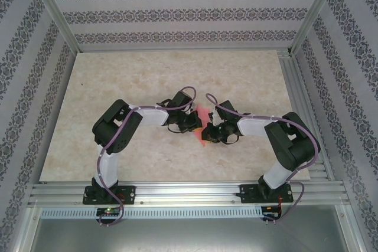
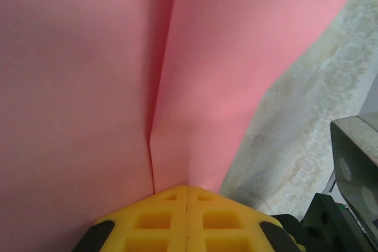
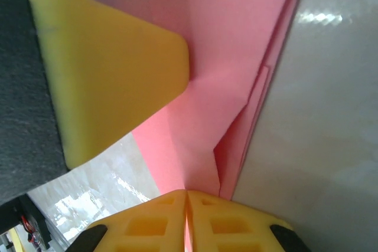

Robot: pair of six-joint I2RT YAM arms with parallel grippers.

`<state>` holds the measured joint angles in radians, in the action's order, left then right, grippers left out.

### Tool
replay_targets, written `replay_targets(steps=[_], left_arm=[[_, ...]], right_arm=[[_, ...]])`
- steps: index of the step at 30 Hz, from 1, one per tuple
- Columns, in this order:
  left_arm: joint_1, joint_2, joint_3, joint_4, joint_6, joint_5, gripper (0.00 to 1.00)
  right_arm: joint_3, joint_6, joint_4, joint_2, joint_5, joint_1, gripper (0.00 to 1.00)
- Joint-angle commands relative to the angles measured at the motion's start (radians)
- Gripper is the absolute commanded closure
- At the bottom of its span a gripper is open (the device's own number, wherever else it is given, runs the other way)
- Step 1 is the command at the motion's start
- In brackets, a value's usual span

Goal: Fold a paper plane with a square sheet of paper (fold left side to right side)
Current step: Fourth fold the wing at the center of the table.

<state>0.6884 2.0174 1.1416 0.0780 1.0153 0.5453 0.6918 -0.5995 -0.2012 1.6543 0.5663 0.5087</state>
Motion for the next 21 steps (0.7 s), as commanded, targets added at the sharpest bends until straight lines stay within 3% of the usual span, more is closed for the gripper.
replay_targets(steps=[1, 8, 21], left_arm=[[0.012, 0.035, 0.025, -0.040, 0.020, -0.010, 0.92], [-0.020, 0.051, 0.093, 0.099, -0.059, -0.115, 0.92], [-0.109, 0.162, 0.230, 0.141, -0.125, -0.116, 0.91]], right_arm=[[-0.032, 0.037, -0.157, 0.055, -0.123, 0.016, 0.89], [-0.034, 0.046, -0.191, 0.058, -0.150, 0.026, 0.89], [-0.040, 0.032, -0.184, 0.073, -0.151, 0.045, 0.89]])
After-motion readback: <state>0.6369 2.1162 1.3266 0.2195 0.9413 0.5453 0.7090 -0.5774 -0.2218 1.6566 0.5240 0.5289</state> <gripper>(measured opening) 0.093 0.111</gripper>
